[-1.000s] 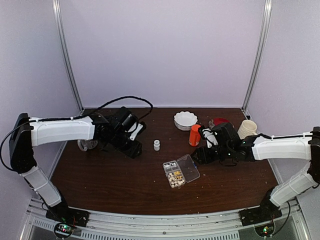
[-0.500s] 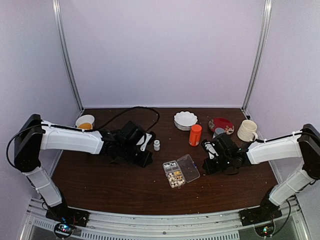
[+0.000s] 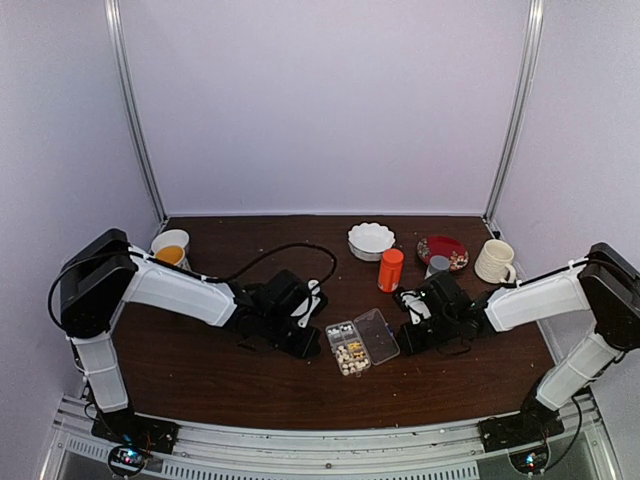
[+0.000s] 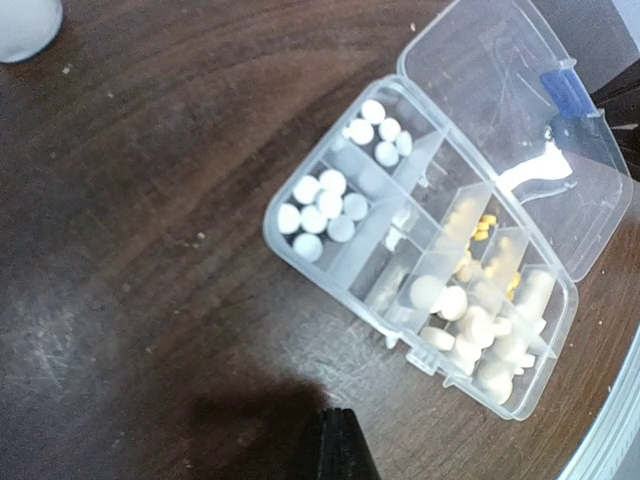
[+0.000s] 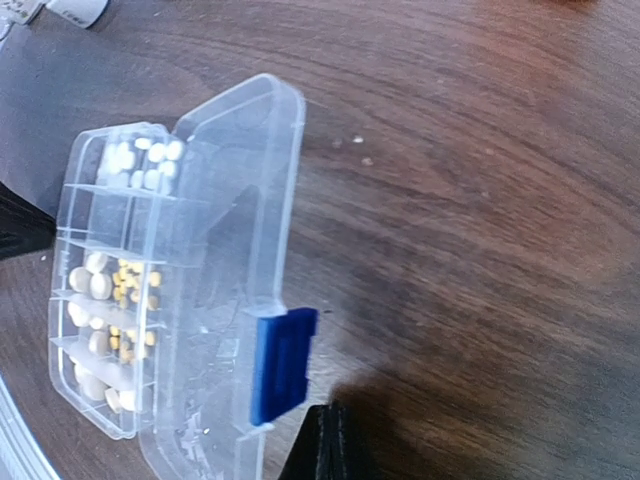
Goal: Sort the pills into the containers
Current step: Close the lid of the pill container.
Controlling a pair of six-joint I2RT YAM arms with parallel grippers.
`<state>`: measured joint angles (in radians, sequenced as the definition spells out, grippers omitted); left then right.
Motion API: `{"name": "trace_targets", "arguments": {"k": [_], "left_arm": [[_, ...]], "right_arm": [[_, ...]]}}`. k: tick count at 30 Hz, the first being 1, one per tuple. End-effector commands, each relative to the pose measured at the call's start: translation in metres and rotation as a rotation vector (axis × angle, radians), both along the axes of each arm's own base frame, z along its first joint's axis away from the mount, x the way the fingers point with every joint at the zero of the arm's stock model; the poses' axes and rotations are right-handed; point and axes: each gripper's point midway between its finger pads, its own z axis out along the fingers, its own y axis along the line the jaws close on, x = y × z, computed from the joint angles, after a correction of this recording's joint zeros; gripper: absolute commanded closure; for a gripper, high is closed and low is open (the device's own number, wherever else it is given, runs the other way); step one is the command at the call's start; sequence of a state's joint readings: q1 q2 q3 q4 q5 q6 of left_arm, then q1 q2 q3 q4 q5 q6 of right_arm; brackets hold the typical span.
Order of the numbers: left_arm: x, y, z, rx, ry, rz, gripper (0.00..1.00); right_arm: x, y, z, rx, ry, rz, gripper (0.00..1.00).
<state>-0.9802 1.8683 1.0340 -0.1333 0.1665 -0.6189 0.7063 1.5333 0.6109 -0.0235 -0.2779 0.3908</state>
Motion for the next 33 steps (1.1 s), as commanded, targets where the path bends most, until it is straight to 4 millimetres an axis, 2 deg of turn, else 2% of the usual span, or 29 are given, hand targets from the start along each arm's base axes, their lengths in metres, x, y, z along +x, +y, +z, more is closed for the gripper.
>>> {"name": "trace_targets", "arguments": {"k": [1, 10, 16, 26, 33], "left_arm": [[0.0, -0.018, 0.007, -0.067, 0.01, -0.009, 1.0], [0.001, -0.032, 0.004, -0.08, 0.022, -0.053, 1.0], [0.0, -0.038, 0.009, -0.099, 0.022, -0.077, 1.0], [0.0, -0.04, 0.008, -0.103, 0.024, -0.086, 1.0], [-0.001, -0.043, 0.009, -0.111, 0.028, -0.098, 1.0]], "right_arm": [[-0.006, 0.012, -0.001, 0.061, 0.024, 0.06, 1.0], [-0.011, 0.022, 0.009, 0.118, 0.015, 0.115, 1.0], [-0.01, 0.028, 0.025, 0.163, -0.021, 0.139, 1.0], [-0.018, 0.055, 0.049, 0.31, -0.026, 0.221, 1.0], [-0.029, 0.078, 0.047, 0.334, 0.009, 0.288, 1.0]]}}
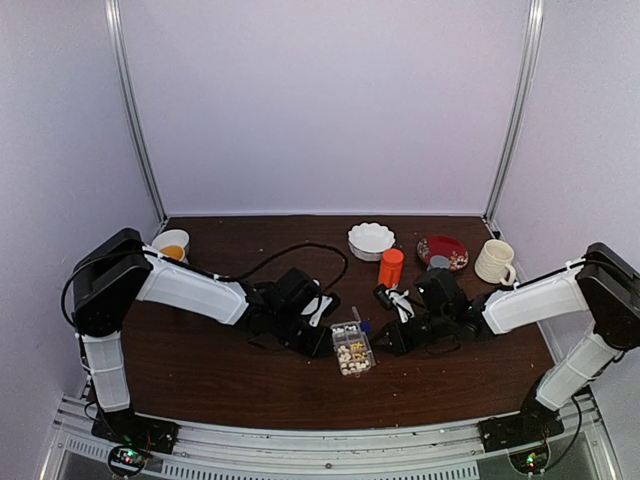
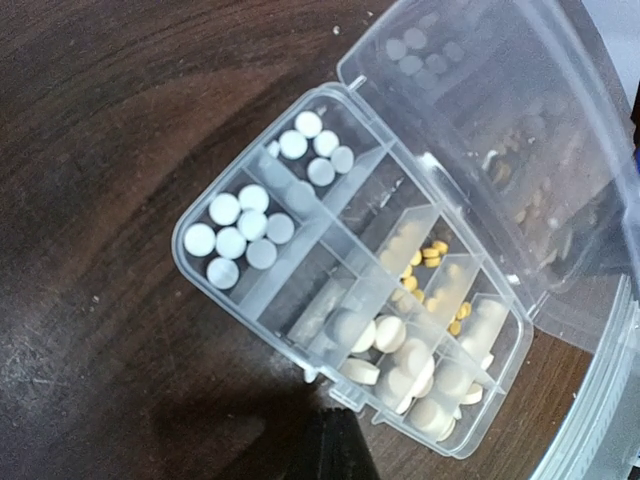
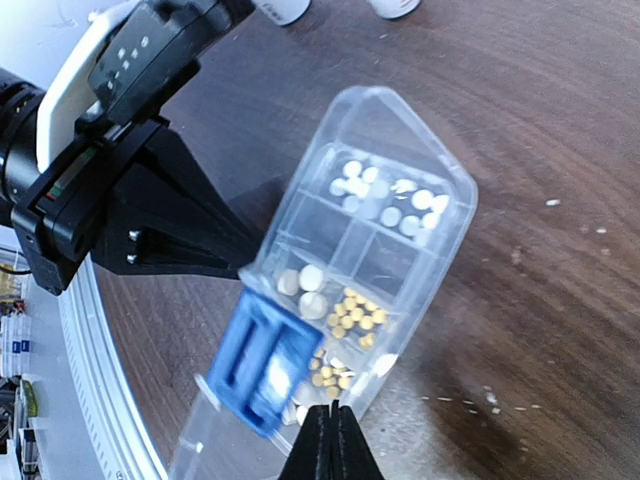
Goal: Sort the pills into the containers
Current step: Close the lid of the pill container.
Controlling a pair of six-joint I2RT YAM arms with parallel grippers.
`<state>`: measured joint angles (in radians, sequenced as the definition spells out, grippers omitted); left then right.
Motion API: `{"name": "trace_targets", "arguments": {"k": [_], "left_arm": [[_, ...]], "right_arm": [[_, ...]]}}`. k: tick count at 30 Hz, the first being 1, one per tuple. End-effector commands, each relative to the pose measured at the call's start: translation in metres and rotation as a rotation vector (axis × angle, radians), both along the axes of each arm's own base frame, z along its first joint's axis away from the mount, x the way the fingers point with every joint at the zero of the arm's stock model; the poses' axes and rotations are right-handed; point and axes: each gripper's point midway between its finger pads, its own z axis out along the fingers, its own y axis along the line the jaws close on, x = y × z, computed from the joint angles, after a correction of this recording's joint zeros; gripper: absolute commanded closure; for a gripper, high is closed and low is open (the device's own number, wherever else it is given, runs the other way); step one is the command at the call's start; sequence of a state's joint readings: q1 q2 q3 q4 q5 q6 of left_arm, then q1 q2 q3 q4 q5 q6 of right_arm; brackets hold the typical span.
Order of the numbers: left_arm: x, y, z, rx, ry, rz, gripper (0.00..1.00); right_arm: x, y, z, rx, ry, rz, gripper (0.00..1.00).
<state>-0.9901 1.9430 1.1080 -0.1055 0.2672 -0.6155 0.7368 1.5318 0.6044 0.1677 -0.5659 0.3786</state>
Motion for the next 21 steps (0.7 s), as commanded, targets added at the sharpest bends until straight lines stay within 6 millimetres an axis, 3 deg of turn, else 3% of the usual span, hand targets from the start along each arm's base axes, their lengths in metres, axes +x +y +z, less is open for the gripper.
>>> {"name": "trace_targets", "arguments": {"k": [1, 11, 16, 21], "left_arm": [[0.005, -0.014, 0.009, -0.047, -0.023, -0.027, 1.0], [0.006, -0.017, 0.009, -0.065, -0.025, -0.027, 1.0], [0.012, -0.005, 0.014, -0.053, -0.072, 0.029, 1.0], [0.02, 0.009, 0.036, -0.075, -0.158, 0.091, 1.0]], "right_arm": [[-0.008, 0.024, 0.006, 0.046, 0.014, 0.07, 1.0], [-0.018, 0.047, -0.009, 0.038, 0.069, 0.121, 1.0], [-0.009, 0.037, -0.035, -0.09, 0.096, 0.065, 1.0], [-0.007, 0.029, -0.049, -0.153, 0.108, 0.043, 1.0]]}}
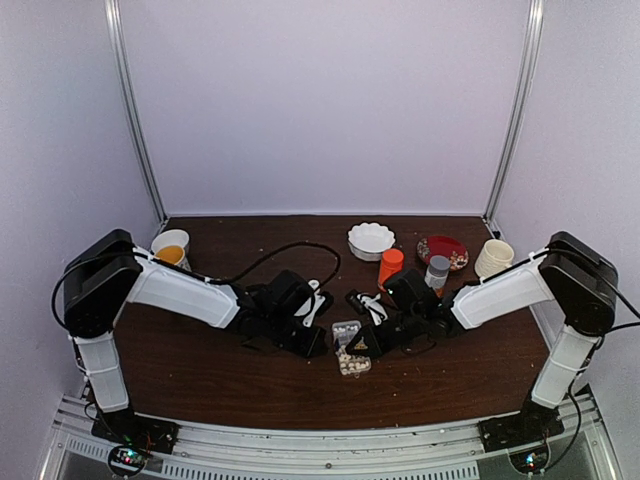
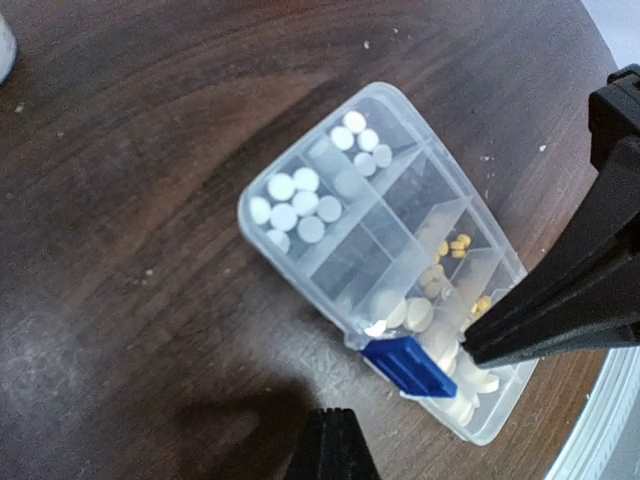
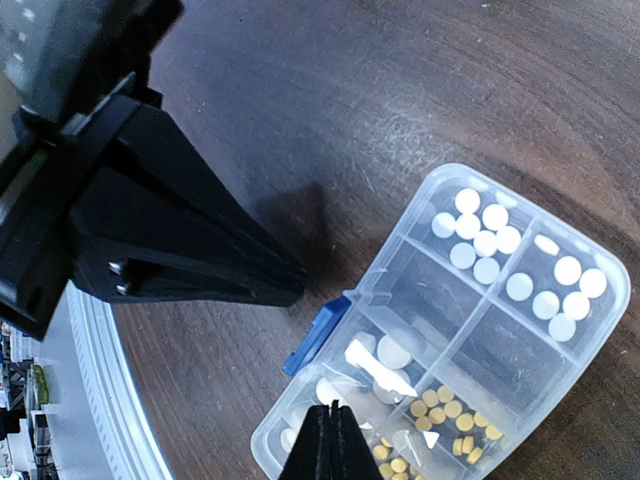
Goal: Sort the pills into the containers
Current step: Close the lid of the pill container.
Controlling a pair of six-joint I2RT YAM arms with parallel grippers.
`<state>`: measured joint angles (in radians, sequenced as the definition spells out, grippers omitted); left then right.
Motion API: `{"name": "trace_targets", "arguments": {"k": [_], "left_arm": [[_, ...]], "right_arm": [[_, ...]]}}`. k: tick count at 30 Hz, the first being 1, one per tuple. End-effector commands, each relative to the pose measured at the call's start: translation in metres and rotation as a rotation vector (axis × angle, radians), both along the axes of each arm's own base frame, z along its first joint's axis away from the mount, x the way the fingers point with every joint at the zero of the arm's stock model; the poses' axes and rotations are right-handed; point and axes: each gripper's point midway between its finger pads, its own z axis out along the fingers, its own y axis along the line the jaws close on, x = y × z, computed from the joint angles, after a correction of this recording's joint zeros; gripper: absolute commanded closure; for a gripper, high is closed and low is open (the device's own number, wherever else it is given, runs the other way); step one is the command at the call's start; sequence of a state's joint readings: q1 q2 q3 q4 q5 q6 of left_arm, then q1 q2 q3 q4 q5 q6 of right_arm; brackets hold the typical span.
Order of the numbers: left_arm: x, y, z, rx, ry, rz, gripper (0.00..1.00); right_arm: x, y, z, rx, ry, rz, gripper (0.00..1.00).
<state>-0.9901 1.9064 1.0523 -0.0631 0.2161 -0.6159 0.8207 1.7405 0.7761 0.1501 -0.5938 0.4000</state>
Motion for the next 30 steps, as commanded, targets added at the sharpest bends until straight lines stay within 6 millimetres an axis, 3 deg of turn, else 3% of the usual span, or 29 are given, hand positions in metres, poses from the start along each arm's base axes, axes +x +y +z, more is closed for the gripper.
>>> {"name": "trace_targets", "arguments": {"k": [1, 4, 8, 12, 18, 21, 30], "left_arm": [[0.018, -0.001, 0.041, -0.094, -0.125, 0.062, 1.0], [0.017, -0.006, 0.055, -0.147, -0.141, 0.049, 1.0], [0.015, -0.019, 0.066, -0.209, -0.126, 0.025, 0.7], [0.016, -0.024, 0.056, -0.194, -0.096, 0.026, 0.58], [0.02, -0.033, 0.048, -0.149, -0.08, 0.003, 0.53], [0.021, -0.031, 0.032, -0.074, -0.051, -0.003, 0.54], [0.012, -0.005, 0.008, 0.065, -0.024, -0.005, 0.58]], "right_arm": [[-0.004, -0.02, -0.032, -0.136, 0.034, -0.044, 1.0], [-0.003, -0.021, -0.032, -0.144, 0.028, -0.049, 1.0], [-0.001, -0.023, -0.03, -0.152, 0.015, -0.059, 1.0], [-0.001, -0.025, -0.029, -0.155, 0.005, -0.069, 1.0], [-0.003, -0.027, -0.031, -0.158, 0.008, -0.063, 1.0], [-0.002, -0.026, -0.028, -0.15, -0.002, -0.065, 1.0], [0.0, -0.026, -0.025, -0.144, -0.014, -0.065, 1.0]]}}
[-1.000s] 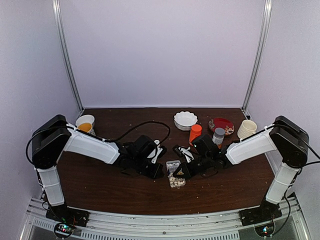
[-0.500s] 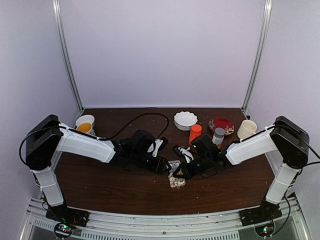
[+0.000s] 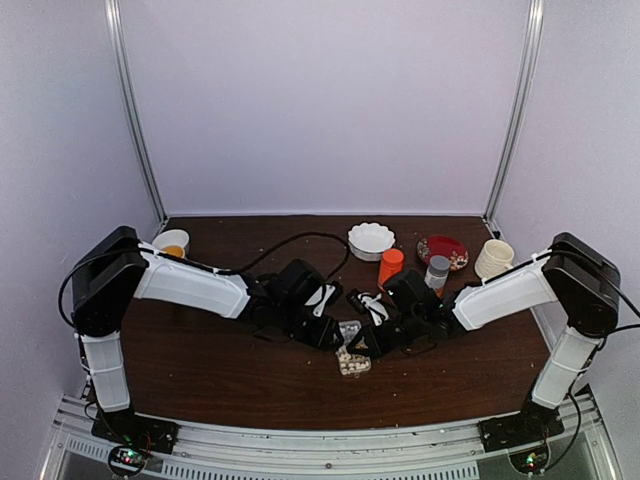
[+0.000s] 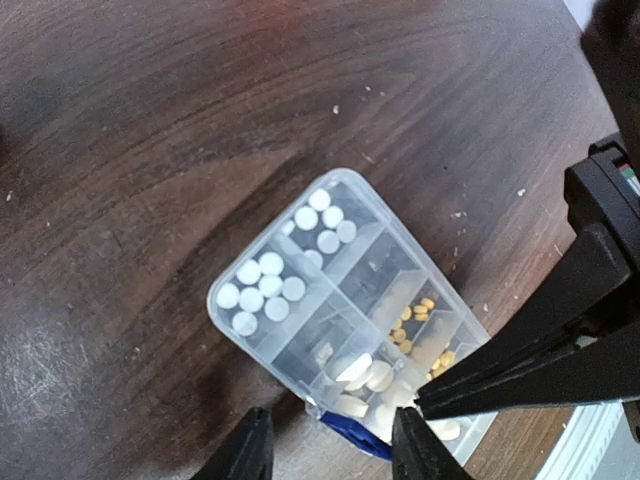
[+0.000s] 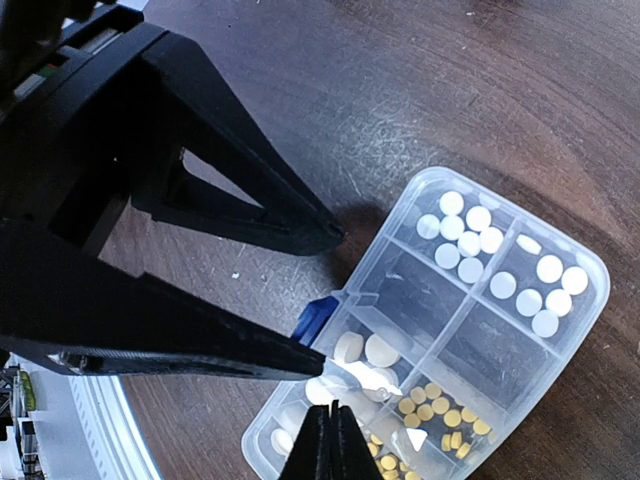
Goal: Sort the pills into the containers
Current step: Close the lid of the pill container.
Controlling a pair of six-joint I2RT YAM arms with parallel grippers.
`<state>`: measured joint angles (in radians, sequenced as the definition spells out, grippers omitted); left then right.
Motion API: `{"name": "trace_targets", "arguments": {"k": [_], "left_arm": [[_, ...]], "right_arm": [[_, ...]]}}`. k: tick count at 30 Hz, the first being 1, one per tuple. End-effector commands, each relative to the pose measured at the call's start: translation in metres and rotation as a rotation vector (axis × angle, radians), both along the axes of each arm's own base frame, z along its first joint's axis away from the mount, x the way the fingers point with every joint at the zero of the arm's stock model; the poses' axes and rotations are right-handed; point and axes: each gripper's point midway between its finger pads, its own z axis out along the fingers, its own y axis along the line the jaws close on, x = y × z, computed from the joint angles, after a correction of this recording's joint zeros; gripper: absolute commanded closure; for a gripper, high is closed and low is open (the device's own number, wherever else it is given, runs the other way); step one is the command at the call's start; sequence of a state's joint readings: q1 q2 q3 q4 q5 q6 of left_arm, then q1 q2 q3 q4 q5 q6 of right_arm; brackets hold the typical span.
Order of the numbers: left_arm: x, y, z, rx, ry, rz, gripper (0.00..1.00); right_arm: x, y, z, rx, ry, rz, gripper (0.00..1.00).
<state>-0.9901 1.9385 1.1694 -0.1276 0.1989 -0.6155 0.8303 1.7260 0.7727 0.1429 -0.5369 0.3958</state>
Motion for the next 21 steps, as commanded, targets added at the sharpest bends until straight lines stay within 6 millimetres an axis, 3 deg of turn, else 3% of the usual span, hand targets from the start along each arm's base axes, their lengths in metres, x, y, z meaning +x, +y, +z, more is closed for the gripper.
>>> {"name": "trace_targets", "arguments": {"k": [1, 11, 15, 21], "left_arm": [[-0.006, 0.017, -0.013, 0.087, 0.004, -0.019, 0.59], [-0.01, 0.045, -0.016, 0.182, -0.027, -0.017, 0.63], [-0.014, 0.046, -0.021, 0.173, -0.014, -0.021, 0.67], [-0.024, 0.02, -0.002, 0.013, -0.005, -0.104, 0.96]], "right_arm": [[-0.004, -0.023, -0.026, -0.119, 0.023, -0.041, 1.0], [-0.004, -0.023, -0.028, -0.125, 0.027, -0.041, 1.0], [-0.004, -0.024, -0.028, -0.125, 0.023, -0.043, 1.0], [-0.004, -0.023, -0.031, -0.136, 0.027, -0.035, 1.0]]}}
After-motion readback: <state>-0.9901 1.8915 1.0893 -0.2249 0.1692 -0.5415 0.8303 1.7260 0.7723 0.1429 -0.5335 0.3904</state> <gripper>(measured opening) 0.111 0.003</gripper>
